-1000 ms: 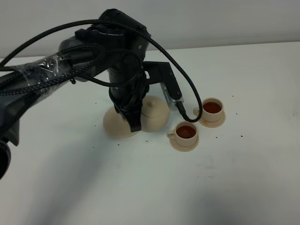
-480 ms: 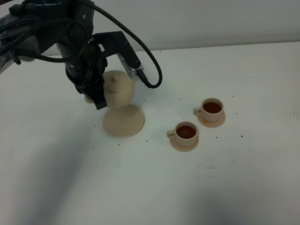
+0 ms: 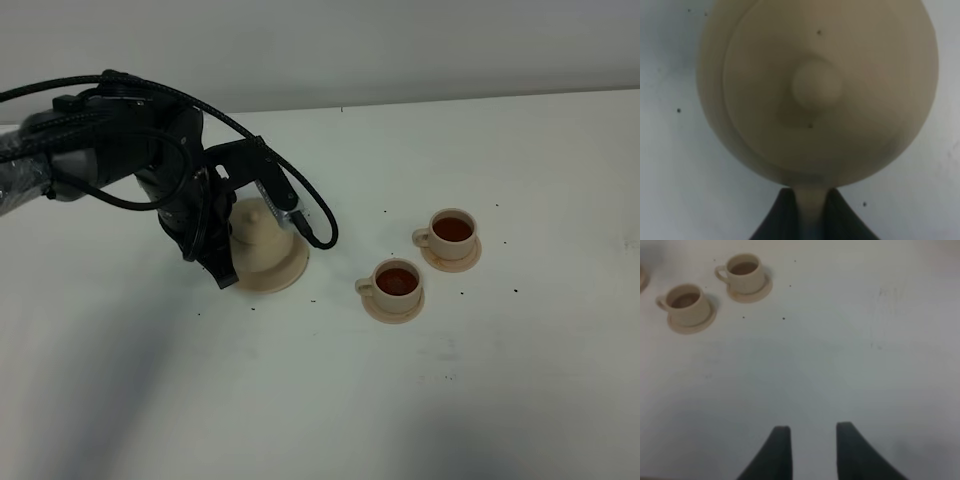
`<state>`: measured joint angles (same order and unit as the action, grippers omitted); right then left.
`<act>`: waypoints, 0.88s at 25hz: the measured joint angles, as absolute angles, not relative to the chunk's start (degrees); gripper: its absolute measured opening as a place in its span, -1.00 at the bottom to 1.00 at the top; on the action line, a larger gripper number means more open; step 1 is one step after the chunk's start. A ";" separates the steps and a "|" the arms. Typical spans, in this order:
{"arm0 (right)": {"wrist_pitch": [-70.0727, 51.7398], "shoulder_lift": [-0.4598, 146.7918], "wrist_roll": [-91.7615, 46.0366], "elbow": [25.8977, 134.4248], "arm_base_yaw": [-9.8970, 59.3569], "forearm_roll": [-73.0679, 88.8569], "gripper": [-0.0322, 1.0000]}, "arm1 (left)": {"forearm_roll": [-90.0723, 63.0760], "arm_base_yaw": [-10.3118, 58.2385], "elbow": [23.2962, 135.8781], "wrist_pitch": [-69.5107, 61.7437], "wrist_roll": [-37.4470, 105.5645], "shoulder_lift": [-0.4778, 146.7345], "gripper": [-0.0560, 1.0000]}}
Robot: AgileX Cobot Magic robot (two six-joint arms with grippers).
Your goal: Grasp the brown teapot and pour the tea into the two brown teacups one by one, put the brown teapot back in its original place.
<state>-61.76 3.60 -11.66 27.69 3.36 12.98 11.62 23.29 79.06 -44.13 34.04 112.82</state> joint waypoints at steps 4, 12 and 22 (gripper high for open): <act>-61.76 3.60 -11.66 27.69 3.36 12.98 -0.48 | 11.62 23.29 76.67 -40.25 33.61 112.82 -0.67; -61.76 3.60 -11.66 27.69 3.36 12.98 -0.48 | 11.95 23.29 74.55 -36.79 31.76 112.82 -0.67; -61.76 3.60 -11.66 27.69 3.36 12.98 -0.48 | 12.91 23.29 73.41 -36.55 29.22 113.48 -0.67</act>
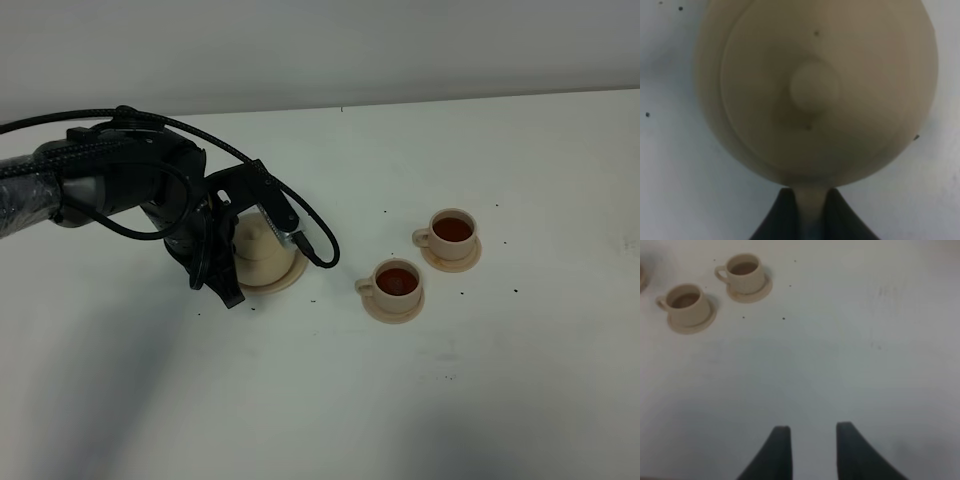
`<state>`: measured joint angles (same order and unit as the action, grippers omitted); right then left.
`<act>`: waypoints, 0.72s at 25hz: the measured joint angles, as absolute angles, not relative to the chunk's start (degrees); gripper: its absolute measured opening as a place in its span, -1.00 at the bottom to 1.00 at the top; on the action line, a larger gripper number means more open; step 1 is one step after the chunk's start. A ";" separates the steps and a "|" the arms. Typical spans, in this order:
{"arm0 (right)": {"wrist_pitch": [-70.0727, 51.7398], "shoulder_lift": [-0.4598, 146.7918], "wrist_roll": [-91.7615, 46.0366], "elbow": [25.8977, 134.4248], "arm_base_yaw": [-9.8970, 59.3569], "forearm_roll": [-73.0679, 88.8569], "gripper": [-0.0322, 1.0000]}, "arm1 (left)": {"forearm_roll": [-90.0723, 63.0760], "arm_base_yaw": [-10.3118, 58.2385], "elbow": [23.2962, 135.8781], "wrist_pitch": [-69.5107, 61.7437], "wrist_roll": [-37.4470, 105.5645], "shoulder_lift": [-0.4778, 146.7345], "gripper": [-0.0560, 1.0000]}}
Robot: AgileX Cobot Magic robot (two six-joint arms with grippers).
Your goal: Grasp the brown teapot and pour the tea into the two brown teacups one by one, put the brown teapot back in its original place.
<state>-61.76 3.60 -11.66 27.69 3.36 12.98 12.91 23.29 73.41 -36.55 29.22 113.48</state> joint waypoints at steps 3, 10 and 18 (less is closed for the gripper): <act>-61.76 3.60 -11.66 27.69 3.36 12.98 -0.48 | 13.70 23.29 72.96 -36.08 28.13 113.48 -0.67; -61.76 3.60 -11.66 27.69 3.36 12.98 -0.48 | 14.37 23.29 72.96 -33.48 26.07 113.48 -0.67; -61.76 3.60 -11.66 27.69 3.36 12.98 -0.48 | 14.43 23.29 72.96 -33.31 25.93 113.70 -0.67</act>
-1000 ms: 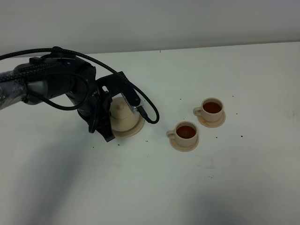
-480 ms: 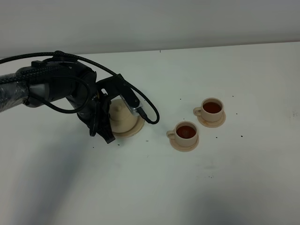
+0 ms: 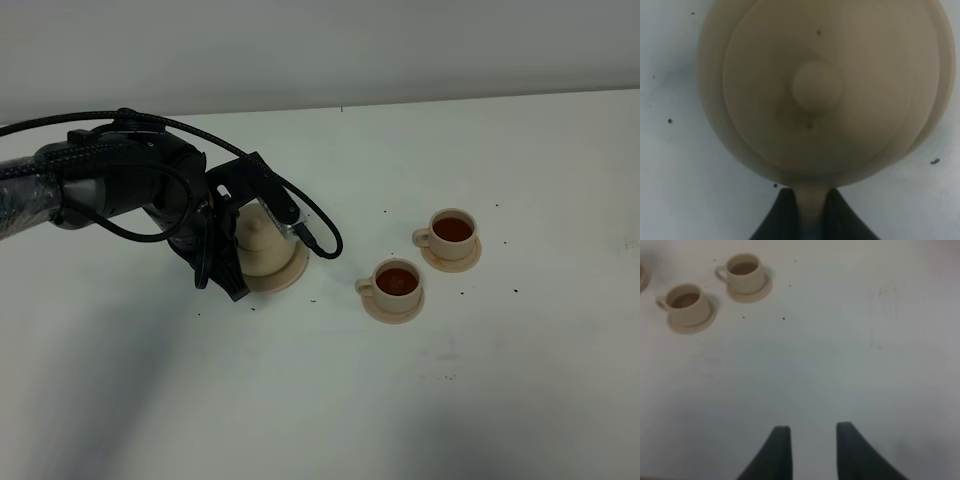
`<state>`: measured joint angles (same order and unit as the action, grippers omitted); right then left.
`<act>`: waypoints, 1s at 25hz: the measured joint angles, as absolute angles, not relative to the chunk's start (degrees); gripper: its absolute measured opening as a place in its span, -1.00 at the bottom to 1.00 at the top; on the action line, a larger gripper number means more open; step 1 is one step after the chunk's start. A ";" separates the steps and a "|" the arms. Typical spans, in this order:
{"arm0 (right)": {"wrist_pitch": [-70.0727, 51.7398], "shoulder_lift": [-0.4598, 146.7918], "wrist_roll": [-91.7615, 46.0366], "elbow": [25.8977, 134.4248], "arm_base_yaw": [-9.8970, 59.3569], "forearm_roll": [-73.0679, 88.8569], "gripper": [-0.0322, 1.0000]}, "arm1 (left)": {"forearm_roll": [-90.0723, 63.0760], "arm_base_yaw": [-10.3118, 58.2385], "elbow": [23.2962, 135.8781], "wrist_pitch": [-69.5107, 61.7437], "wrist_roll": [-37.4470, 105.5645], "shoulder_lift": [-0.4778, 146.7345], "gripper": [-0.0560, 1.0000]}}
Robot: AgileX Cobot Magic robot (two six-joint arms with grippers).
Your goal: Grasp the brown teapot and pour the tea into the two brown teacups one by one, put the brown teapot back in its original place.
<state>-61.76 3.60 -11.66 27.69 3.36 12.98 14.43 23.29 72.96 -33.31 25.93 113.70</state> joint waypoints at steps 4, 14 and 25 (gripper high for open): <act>-61.76 3.60 -11.66 27.69 3.36 12.98 -0.48 | 14.67 23.21 72.96 -33.32 25.93 114.95 -0.67; -61.76 3.60 -11.66 27.69 3.36 12.98 -0.48 | 14.67 23.15 72.96 -33.25 25.99 115.14 -0.67; -61.76 3.60 -11.66 27.69 3.36 12.98 -0.48 | 12.27 23.15 72.96 -33.71 26.12 115.32 -0.54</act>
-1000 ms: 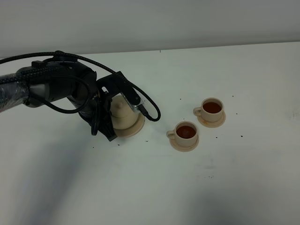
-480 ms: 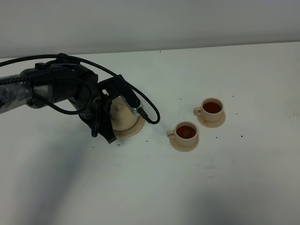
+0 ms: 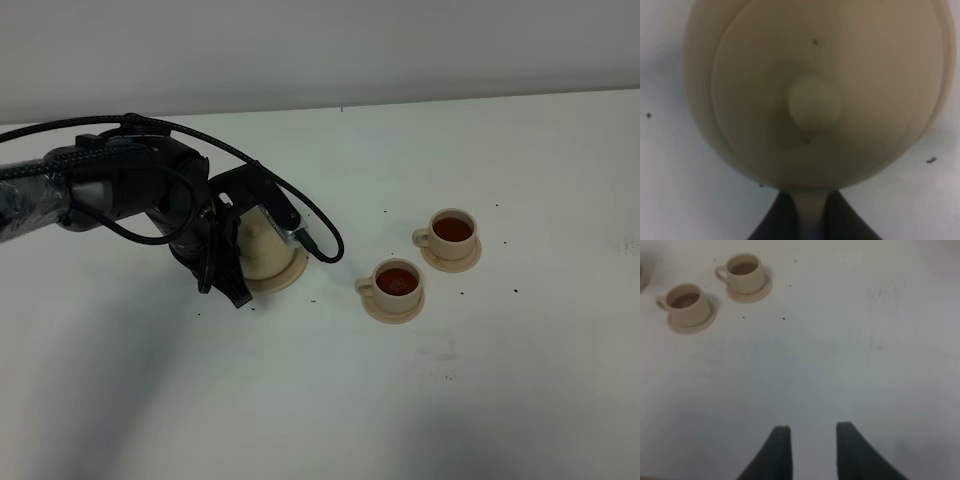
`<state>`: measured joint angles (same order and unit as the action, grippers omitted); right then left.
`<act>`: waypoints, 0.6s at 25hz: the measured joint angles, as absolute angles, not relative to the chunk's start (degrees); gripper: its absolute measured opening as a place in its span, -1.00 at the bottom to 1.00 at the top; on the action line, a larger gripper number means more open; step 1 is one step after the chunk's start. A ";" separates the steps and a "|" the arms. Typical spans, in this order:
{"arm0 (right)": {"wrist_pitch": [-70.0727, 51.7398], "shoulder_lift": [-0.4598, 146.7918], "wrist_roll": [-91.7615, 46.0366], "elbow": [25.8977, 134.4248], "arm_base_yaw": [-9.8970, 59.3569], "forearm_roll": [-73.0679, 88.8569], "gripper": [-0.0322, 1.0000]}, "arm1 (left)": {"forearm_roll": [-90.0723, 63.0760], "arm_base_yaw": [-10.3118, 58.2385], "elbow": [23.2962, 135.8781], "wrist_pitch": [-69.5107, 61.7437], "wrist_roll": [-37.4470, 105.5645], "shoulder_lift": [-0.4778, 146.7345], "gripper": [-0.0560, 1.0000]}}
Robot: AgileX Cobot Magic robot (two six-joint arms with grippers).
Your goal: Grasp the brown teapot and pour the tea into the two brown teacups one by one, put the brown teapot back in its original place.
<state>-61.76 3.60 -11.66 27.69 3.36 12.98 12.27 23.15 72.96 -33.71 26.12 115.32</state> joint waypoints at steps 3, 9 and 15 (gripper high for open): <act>-61.76 3.60 -11.66 27.69 3.36 12.98 -0.48 | 11.45 23.15 72.96 -33.77 26.12 115.65 -0.31; -61.76 3.60 -11.66 27.69 3.36 12.98 -0.48 | 10.15 23.15 72.96 -33.82 26.12 115.71 -0.09; -61.76 3.60 -11.66 27.69 3.36 12.98 -0.48 | 9.38 23.15 72.92 -34.09 26.12 114.41 -0.08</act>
<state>-61.76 3.60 -11.66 27.69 3.36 12.98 9.38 23.15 72.92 -34.09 26.12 114.41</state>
